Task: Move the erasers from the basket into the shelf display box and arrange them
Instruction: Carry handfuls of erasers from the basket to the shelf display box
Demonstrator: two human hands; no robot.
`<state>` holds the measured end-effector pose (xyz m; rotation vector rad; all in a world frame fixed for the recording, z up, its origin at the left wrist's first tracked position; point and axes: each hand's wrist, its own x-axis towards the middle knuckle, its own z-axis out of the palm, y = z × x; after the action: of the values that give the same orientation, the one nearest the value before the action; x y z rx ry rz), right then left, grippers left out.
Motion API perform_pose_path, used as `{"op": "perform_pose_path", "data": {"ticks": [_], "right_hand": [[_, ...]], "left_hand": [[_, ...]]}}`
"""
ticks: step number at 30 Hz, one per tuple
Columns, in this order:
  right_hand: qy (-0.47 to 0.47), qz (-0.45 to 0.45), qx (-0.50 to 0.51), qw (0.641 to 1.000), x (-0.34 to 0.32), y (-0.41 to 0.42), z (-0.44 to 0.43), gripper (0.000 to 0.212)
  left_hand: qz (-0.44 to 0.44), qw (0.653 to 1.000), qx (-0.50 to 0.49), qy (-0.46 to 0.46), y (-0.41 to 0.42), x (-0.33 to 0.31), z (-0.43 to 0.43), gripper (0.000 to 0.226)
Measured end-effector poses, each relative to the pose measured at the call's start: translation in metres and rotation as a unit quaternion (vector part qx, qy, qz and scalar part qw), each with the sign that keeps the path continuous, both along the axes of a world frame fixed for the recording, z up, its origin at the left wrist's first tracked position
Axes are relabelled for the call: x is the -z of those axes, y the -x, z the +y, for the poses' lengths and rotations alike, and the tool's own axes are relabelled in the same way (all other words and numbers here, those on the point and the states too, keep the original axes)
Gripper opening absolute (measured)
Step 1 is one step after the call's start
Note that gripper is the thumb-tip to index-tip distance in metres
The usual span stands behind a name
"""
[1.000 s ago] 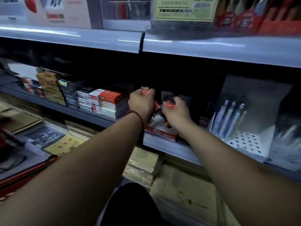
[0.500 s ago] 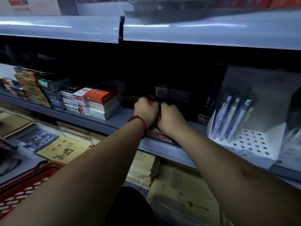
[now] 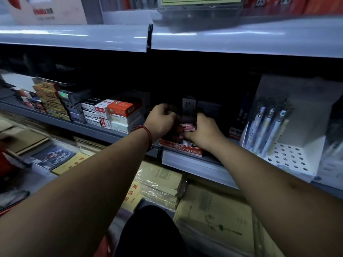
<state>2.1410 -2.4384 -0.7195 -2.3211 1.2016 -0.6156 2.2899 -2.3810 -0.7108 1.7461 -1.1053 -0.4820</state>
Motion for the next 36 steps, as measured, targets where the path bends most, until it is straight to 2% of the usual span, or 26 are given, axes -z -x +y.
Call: {"op": "perform_pose_path", "data": {"ticks": [4, 7, 11, 18, 24, 28, 36], "right_hand": [[0.037, 0.001, -0.01, 0.999, -0.002, 0.004, 0.005, 0.046], [0.068, 0.024, -0.021, 0.997, -0.005, 0.004, 0.015, 0.05], [0.106, 0.03, -0.06, 0.992, -0.011, -0.01, 0.04, 0.054], [0.139, 0.056, -0.199, 0.969, -0.019, -0.086, 0.111, 0.062], [0.112, 0.055, -0.312, 0.942, 0.012, -0.178, 0.183, 0.064], [0.087, 0.087, -0.38, 0.917, 0.054, -0.237, 0.226, 0.064], [0.048, 0.223, -0.498, 0.837, 0.191, -0.329, 0.293, 0.073]], "left_hand": [[-0.08, 0.997, 0.011, 0.008, -0.009, -0.001, 0.018, 0.033], [-0.137, 0.991, 0.0, -0.008, -0.017, -0.002, 0.04, 0.028], [-0.221, 0.974, 0.005, -0.052, -0.033, -0.005, 0.077, 0.048], [-0.308, 0.941, -0.033, -0.137, -0.085, 0.001, 0.17, 0.061], [-0.292, 0.936, -0.096, -0.171, -0.157, 0.035, 0.263, 0.062], [-0.272, 0.925, -0.135, -0.229, -0.2, 0.081, 0.328, 0.064], [-0.189, 0.9, -0.133, -0.369, -0.271, 0.219, 0.436, 0.074]]}}
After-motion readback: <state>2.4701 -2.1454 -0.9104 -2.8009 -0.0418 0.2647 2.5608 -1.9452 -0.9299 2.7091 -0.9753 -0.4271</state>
